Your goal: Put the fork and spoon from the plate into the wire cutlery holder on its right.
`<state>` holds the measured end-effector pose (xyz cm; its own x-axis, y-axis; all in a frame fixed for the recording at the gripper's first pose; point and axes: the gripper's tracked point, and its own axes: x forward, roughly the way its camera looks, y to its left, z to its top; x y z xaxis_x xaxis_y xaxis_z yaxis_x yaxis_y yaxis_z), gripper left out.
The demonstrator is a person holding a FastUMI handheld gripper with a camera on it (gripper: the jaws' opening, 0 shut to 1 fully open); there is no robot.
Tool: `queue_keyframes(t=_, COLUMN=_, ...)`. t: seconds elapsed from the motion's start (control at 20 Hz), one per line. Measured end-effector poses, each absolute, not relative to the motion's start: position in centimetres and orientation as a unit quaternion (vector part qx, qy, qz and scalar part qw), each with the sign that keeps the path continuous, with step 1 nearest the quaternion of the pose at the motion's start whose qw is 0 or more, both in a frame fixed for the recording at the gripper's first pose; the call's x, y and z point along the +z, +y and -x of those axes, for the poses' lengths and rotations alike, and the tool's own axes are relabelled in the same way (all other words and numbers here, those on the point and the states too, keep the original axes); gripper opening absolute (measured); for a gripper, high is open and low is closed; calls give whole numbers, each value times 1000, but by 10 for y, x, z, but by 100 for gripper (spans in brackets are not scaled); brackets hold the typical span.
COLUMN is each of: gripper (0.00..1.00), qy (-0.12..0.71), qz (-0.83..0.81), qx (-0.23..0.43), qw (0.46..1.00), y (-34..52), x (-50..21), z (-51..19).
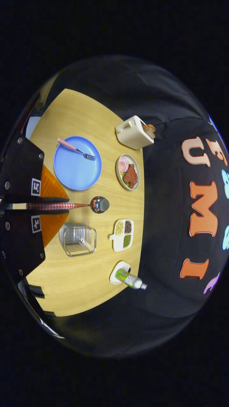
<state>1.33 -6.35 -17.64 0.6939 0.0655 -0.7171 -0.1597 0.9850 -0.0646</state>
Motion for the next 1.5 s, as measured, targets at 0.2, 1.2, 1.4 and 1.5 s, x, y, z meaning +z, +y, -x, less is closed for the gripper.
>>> queue_keyframes(t=0.2, gripper=8, qy=416, qz=83, qx=53, qw=904, y=-95, x=-163, z=-12)
queue_keyframes(t=1.2, gripper=8, qy=627, qz=127, qx=67, qw=766, y=-129, x=-216, z=-39)
queue_keyframes(t=1.4, gripper=8, qy=647, qz=139, qx=58, qw=747, y=-135, x=-231, z=-51)
queue_keyframes(t=1.5, gripper=8, qy=654, qz=142, qx=61, qw=740, y=-134, x=-238, z=-55)
